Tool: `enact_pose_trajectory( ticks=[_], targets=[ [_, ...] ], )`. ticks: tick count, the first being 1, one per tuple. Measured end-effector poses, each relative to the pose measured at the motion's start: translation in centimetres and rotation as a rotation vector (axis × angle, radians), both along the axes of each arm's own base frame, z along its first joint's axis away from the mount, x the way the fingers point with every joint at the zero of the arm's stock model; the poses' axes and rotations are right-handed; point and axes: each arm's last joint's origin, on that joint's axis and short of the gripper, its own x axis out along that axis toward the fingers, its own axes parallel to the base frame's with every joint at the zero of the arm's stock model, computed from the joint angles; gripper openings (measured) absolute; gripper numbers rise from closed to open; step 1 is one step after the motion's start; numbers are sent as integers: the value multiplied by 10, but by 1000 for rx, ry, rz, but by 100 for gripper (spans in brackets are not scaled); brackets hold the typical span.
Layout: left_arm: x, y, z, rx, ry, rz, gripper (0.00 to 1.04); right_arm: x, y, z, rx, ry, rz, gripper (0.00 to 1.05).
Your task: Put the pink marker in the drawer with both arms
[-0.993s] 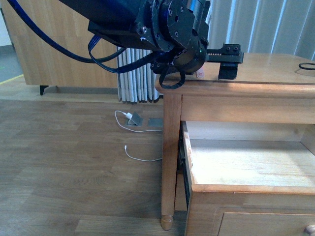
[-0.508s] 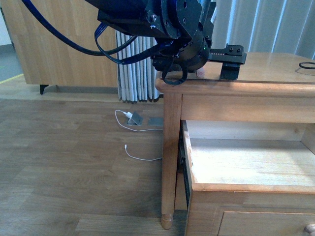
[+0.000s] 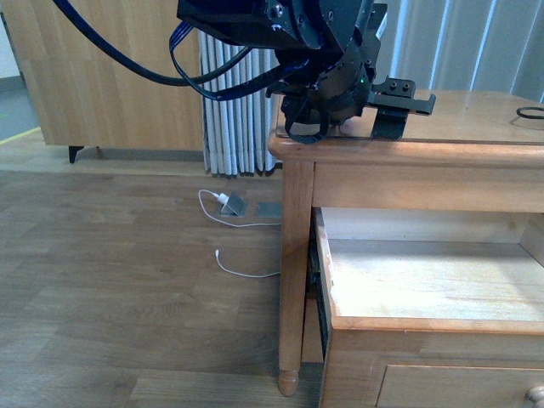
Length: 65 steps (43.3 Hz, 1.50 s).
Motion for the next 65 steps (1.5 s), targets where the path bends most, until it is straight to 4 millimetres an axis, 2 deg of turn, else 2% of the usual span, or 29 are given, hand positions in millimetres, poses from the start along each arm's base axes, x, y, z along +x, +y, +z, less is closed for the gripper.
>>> enact_pose_trajectory(
  ticks=[10,12,21,32,37,43,50,56,65],
  targets=[
    [-1,-1,0,17,-8,12,19,0,0,0,0,0,0,96],
    [0,0,0,16,-7,11,15,0,0,0,0,0,0,96],
    [-1,2,-2,12,-12,12,14,0,0,0,0,0,0,96],
    [-14,16,-1,-61,-29,-93,14,0,0,0,0,0,0,96],
    [-26,28,-1,-83,-34,-160,14,0,0,0,0,0,0,96],
    [-54,51,5,-75,-34,-276,14,0,0,0,0,0,0,96],
    [-78,69,8,-48,-36,-402,14,0,0,0,0,0,0,96],
    [-90,75,-8,-1,6,-505,14,0,0,0,0,0,0,96],
    [-85,59,-38,43,38,-517,14,0,0,0,0,0,0,96]
  ],
)
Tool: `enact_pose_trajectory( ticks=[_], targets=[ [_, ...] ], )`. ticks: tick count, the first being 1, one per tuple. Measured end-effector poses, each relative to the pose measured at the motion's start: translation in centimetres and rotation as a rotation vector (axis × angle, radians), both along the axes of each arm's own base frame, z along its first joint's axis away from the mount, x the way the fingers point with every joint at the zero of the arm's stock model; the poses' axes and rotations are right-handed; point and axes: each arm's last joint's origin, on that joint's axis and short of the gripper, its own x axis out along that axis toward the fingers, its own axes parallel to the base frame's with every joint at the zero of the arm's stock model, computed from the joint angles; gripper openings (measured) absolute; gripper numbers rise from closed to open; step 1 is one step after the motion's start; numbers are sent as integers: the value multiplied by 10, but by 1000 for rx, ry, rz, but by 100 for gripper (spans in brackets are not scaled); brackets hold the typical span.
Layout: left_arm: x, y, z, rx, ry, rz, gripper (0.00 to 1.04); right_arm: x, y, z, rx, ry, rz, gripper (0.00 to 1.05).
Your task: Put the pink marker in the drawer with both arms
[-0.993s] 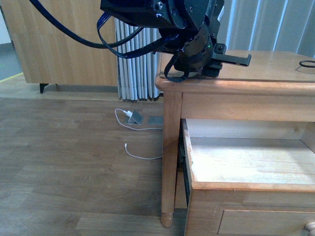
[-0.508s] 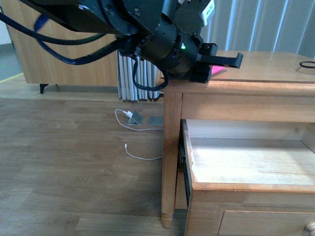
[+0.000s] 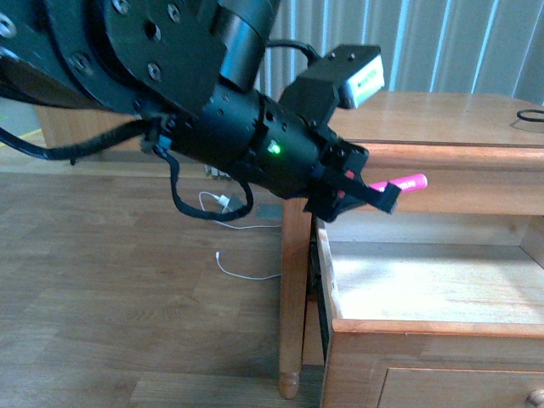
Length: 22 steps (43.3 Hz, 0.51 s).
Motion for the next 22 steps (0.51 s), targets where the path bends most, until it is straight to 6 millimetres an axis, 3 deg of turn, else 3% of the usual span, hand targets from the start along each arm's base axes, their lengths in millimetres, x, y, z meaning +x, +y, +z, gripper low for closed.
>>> enact_pose_trajectory(
  ticks=[15,22],
  targets=[
    [19,-45,-59,57,76,-9,14,0,0,0,0,0,0,96],
    [24,-61,-75,63,91,-3,14,0,0,0,0,0,0,96]
  ],
)
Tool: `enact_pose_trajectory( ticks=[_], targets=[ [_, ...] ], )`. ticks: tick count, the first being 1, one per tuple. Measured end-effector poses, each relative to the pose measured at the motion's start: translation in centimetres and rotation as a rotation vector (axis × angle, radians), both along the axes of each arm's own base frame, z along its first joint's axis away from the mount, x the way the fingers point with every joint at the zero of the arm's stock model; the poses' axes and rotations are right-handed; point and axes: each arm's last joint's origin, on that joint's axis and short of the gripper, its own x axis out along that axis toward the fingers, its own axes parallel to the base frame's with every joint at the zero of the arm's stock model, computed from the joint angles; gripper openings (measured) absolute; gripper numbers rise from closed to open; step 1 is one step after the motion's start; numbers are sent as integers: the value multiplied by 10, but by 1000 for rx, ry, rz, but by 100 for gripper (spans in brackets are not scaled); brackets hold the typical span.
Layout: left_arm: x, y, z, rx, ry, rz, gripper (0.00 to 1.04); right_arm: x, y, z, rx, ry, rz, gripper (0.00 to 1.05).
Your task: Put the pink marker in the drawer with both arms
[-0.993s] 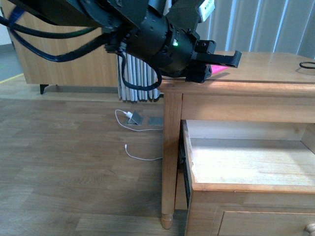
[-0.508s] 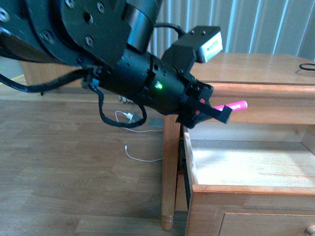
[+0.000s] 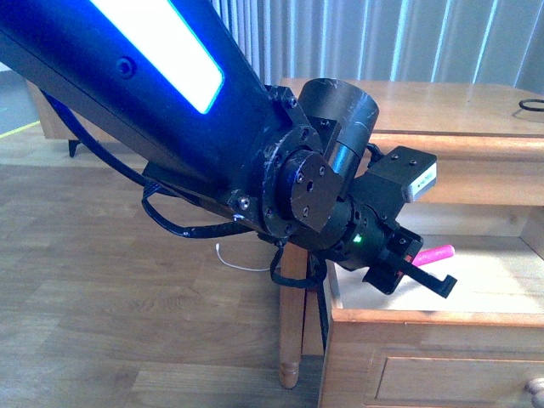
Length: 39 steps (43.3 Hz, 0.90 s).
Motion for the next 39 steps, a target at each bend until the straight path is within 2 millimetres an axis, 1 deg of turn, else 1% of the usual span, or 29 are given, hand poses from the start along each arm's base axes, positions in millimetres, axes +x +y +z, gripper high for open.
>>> enact_pose_trajectory(
  ticks=[5,6,10,12,16,20,22,25,29,31,32,34,37,39],
  targets=[
    [0,-3,-5,0,5,0,14,0,0,0,0,0,0,96],
    [0,-4,-5,-4,6,3,17,0,0,0,0,0,0,96],
    [0,-4,-1,-21,-23,17,36,0,0,0,0,0,0,96],
    [-1,-3,2,-31,-33,25,43,0,0,0,0,0,0,96],
    [-6,6,14,-35,-66,91,61,0,0,0,0,0,0,96],
    [-12,23,34,-46,-118,191,78,0,0,0,0,0,0,96],
    [-16,35,46,-65,-146,237,87,0,0,0,0,0,0,96],
    [-25,58,66,-115,-185,301,100,0,0,0,0,0,0,96],
    [-35,77,79,-149,-210,350,98,0,0,0,0,0,0,96],
    [-42,90,87,-164,-229,384,98,0,0,0,0,0,0,96],
    [-43,94,88,-167,-235,392,98,0,0,0,0,0,0,96],
    [-54,111,96,-183,-261,441,99,0,0,0,0,0,0,96],
    [-78,143,107,-203,-299,500,99,0,0,0,0,0,0,96],
    [-94,160,112,-215,-314,529,99,0,0,0,0,0,0,96]
  ],
)
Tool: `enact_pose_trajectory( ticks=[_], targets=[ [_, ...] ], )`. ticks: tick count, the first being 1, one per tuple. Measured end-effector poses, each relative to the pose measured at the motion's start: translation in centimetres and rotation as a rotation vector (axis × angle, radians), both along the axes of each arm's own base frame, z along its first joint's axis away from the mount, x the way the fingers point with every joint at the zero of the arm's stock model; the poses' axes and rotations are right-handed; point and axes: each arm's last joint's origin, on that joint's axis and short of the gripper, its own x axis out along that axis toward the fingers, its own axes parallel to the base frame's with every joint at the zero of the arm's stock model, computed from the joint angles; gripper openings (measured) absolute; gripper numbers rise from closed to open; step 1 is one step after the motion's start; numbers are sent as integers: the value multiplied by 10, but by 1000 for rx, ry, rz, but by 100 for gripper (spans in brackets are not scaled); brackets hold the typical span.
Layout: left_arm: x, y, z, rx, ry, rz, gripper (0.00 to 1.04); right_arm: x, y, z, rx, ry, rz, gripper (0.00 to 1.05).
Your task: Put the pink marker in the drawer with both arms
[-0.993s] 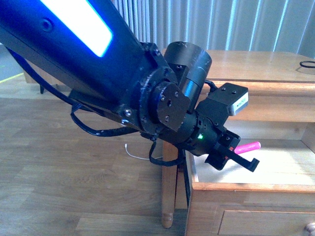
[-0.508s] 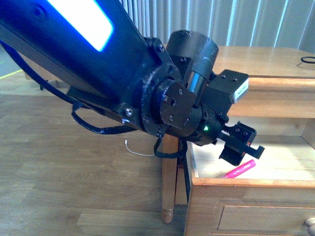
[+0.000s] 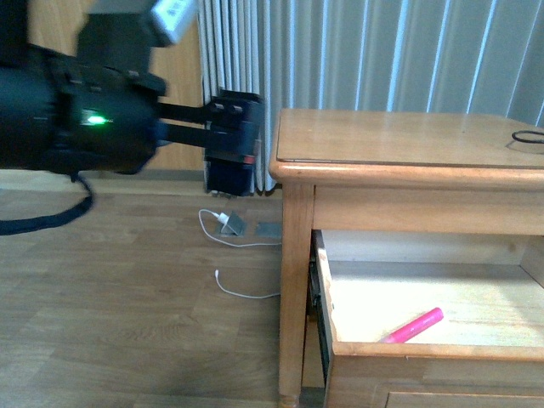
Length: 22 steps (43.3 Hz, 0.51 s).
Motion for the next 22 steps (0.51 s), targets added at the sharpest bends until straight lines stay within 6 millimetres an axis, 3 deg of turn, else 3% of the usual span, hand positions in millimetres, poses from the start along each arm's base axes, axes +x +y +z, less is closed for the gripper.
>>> enact_pose_trajectory(
  ticks=[6,10,22],
  targets=[
    [-54,50,16,-24,-70,120,99,0,0,0,0,0,0,96],
    [-78,69,16,-33,-91,178,99,0,0,0,0,0,0,96],
    [-146,112,-19,-70,-53,402,99,0,0,0,0,0,0,96]
  ],
)
